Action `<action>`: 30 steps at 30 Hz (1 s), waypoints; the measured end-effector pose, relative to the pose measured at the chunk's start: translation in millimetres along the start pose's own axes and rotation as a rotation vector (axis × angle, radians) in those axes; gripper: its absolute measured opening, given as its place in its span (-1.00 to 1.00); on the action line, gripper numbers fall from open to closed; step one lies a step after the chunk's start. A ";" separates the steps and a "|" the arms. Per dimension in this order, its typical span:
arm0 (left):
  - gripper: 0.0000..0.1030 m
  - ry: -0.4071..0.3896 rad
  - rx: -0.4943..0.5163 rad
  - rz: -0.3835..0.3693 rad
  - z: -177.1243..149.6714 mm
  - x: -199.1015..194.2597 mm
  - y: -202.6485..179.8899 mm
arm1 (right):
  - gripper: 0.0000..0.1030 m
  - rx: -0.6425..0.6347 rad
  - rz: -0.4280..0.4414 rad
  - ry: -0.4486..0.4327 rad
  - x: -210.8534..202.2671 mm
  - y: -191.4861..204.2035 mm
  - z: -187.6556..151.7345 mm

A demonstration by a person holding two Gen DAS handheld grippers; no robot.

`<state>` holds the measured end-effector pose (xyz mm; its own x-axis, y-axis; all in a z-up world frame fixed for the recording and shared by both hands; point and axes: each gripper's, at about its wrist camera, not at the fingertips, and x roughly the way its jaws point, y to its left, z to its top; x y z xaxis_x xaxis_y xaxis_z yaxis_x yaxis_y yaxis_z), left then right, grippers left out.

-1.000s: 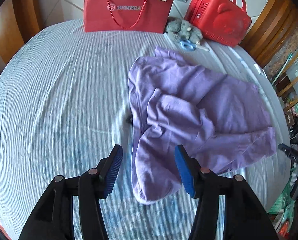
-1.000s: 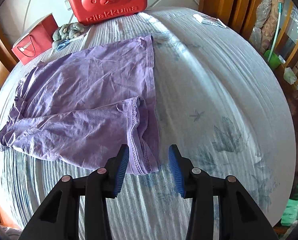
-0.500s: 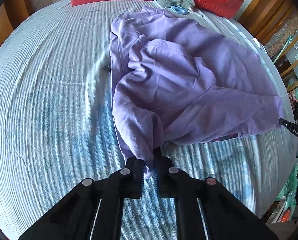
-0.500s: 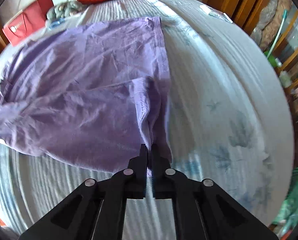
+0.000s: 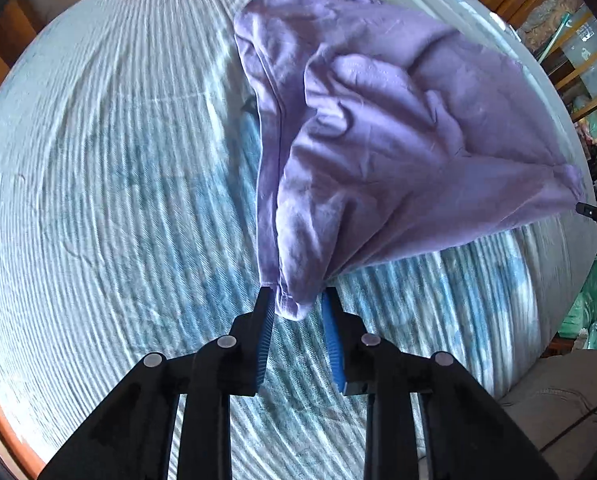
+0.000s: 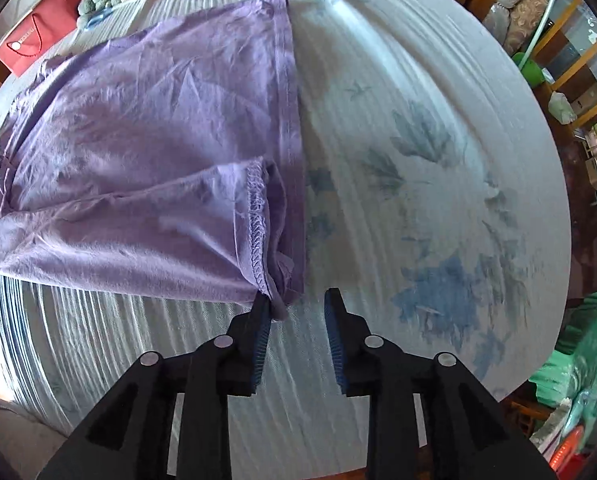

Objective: Fold clothes

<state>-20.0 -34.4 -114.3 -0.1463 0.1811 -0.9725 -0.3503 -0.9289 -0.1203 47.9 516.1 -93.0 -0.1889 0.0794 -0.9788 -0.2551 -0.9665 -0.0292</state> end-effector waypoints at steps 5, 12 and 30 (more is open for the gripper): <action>-0.11 -0.164 0.004 0.000 26.2 -32.4 -5.2 | -0.33 0.011 0.030 -0.114 -24.3 0.6 19.3; -0.11 -0.088 -0.044 0.006 62.9 23.2 -16.0 | 0.15 0.014 0.071 -0.164 -20.0 22.7 32.0; 0.04 -0.188 0.004 -0.009 69.6 -8.6 -21.8 | -0.44 -0.014 0.003 -0.165 -11.6 37.4 37.5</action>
<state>-75.5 6.7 -89.4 -0.3134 0.2474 -0.9168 -0.3562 -0.9256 -0.1280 5.0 488.2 -75.1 -0.3435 0.1146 -0.9321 -0.2417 -0.9699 -0.0302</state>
